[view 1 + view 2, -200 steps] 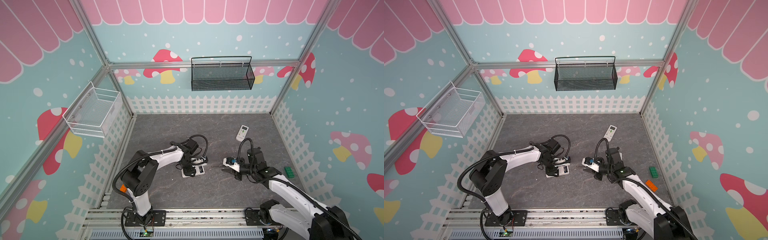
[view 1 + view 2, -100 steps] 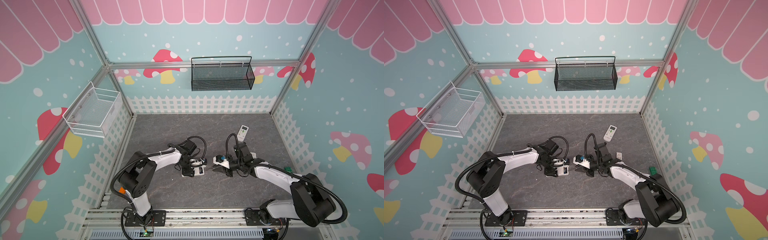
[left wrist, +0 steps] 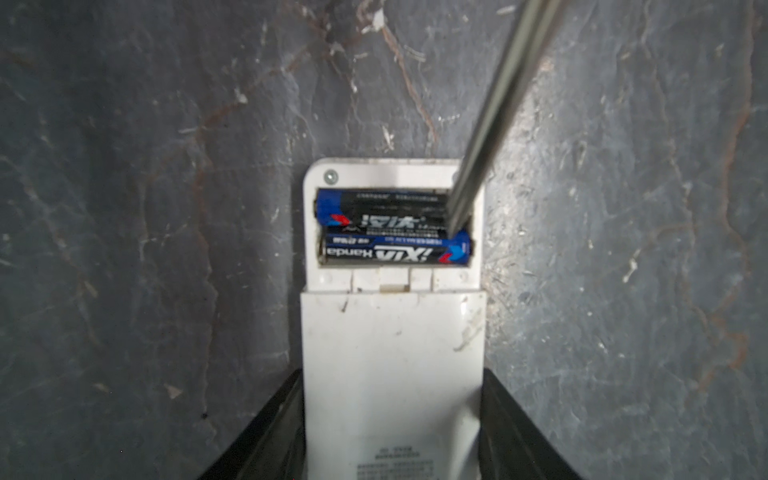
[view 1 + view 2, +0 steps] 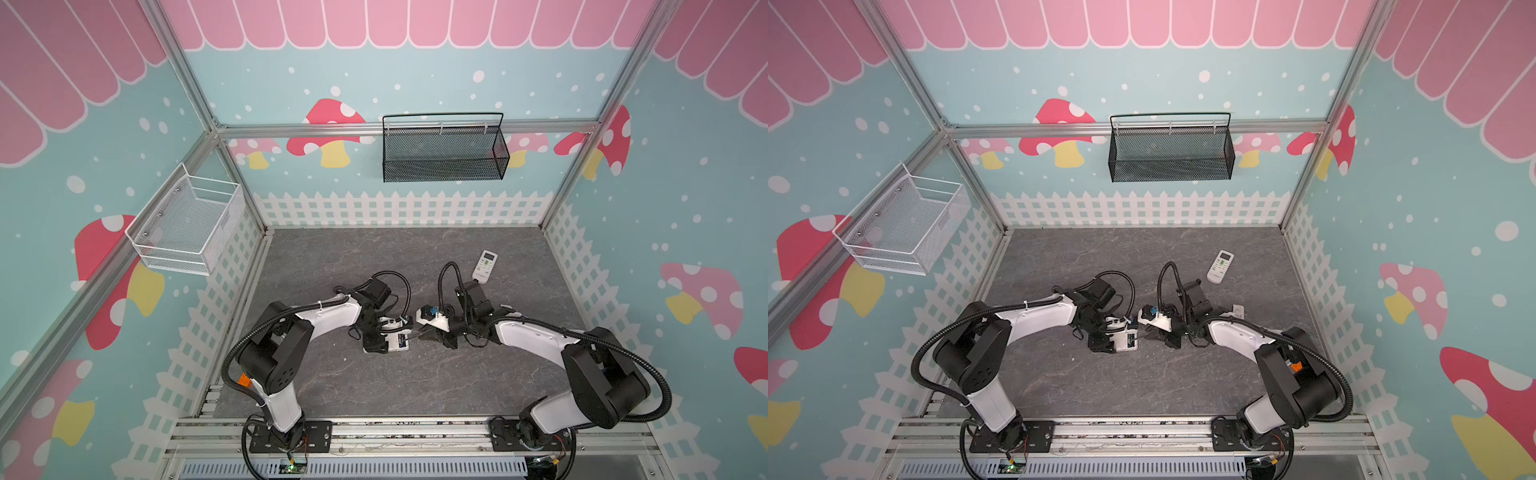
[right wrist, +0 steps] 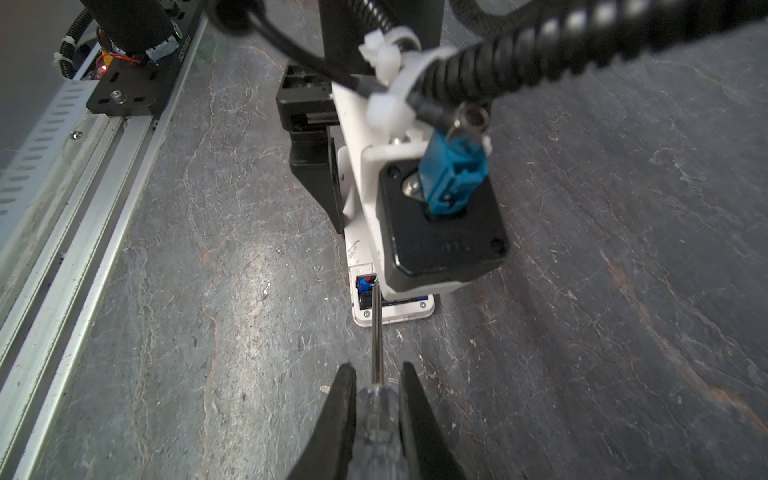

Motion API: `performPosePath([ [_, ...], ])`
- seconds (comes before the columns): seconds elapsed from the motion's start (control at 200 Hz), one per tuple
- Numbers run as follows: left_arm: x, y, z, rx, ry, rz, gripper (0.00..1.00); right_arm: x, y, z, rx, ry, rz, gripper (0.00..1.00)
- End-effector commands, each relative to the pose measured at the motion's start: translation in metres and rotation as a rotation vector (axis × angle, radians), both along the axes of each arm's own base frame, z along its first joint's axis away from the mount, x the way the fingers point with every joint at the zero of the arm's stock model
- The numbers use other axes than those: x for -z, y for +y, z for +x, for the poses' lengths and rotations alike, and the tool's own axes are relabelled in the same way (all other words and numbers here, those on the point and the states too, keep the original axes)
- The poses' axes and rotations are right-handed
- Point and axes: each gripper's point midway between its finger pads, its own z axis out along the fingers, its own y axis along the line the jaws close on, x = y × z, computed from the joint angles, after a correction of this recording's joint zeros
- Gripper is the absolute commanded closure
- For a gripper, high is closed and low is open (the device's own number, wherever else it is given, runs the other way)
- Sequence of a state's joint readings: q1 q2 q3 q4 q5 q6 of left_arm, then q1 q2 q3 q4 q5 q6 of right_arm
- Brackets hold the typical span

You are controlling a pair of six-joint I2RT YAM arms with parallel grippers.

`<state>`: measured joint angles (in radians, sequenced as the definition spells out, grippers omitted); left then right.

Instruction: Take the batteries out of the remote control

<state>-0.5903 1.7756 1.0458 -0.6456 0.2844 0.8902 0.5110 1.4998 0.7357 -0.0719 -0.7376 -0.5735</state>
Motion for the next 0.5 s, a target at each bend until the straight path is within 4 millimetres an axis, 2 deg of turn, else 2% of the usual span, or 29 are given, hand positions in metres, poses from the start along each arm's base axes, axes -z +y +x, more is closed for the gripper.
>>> performPosePath([
  [0.0, 0.02, 0.008, 0.0, 0.024, 0.007, 0.035, 0.33, 0.002, 0.003, 0.009, 0.029, 0.021, -0.025, 1.0],
  [0.14, 0.025, 0.012, -0.005, 0.049, 0.021, 0.043, 0.3, -0.003, 0.007, 0.017, 0.08, 0.088, -0.01, 1.0],
  [0.265, 0.022, 0.01, -0.006, 0.061, 0.037, 0.026, 0.3, -0.004, 0.004, 0.026, 0.124, 0.114, -0.004, 1.0],
  [0.355, 0.019, 0.005, -0.007, 0.071, 0.051, 0.009, 0.25, -0.003, 0.002, 0.035, 0.149, 0.129, -0.006, 1.0],
  [0.495, 0.021, 0.007, -0.007, 0.069, 0.053, 0.017, 0.26, -0.005, 0.006, 0.026, 0.09, 0.129, 0.013, 1.0],
])
